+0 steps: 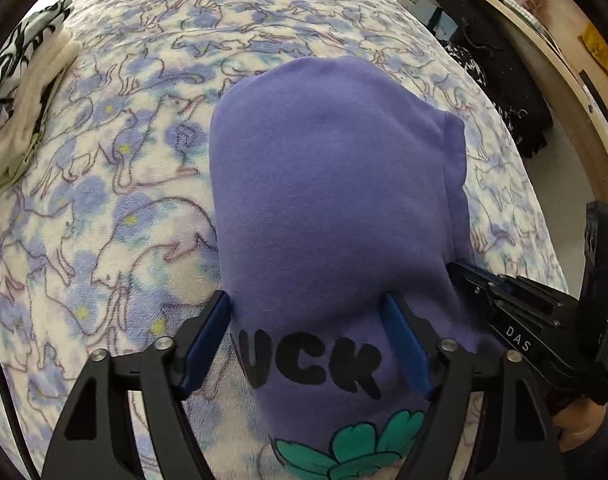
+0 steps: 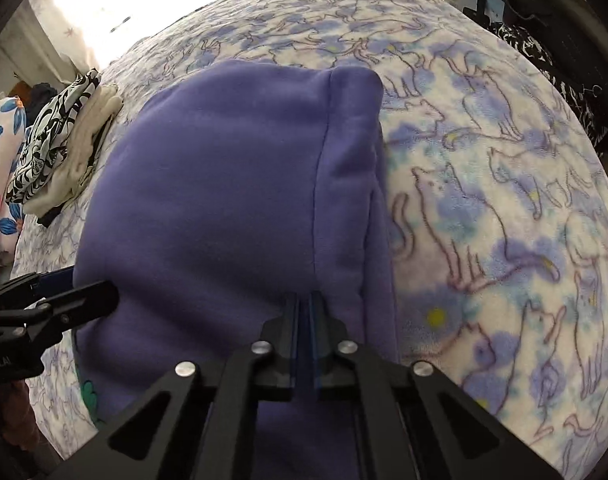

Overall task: Fold large clothes
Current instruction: 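Lift the folded hoodie bundle off the blanket with both tools, then carry the bundle with both tools over the black-and-white clothes stack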

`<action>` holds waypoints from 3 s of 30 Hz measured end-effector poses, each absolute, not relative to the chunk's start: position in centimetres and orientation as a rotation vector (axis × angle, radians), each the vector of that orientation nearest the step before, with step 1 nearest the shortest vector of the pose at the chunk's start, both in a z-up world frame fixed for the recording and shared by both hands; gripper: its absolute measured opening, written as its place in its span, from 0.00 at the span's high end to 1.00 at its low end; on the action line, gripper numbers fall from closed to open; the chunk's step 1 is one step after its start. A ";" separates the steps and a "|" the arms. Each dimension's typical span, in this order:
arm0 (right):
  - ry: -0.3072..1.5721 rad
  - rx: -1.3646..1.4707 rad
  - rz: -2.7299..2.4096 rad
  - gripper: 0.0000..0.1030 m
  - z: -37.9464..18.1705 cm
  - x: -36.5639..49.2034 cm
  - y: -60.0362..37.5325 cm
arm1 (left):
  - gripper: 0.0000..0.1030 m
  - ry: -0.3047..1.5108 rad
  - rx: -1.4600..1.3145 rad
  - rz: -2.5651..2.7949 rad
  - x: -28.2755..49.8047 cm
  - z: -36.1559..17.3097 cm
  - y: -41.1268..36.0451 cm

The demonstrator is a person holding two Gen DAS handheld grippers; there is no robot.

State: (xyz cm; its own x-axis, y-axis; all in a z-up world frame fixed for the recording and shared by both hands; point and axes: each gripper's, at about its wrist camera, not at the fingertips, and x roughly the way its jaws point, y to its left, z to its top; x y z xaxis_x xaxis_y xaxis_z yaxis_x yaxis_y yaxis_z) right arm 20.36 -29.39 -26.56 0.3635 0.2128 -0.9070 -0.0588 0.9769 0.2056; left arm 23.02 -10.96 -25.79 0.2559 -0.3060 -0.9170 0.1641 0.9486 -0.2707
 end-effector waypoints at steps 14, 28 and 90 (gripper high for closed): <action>1.172 0.139 0.150 0.99 -26.8 20.1 -29.0 | 0.17 1.261 -0.173 -0.285 22.9 -26.4 -10.4; 1.195 0.149 0.153 0.95 -25.7 19.6 -28.7 | 0.13 1.269 -0.121 -0.231 22.5 -25.1 -10.6; 1.226 0.555 0.620 0.60 -30.0 25.6 -33.9 | 0.11 1.306 -0.402 -0.585 26.0 -28.9 -10.9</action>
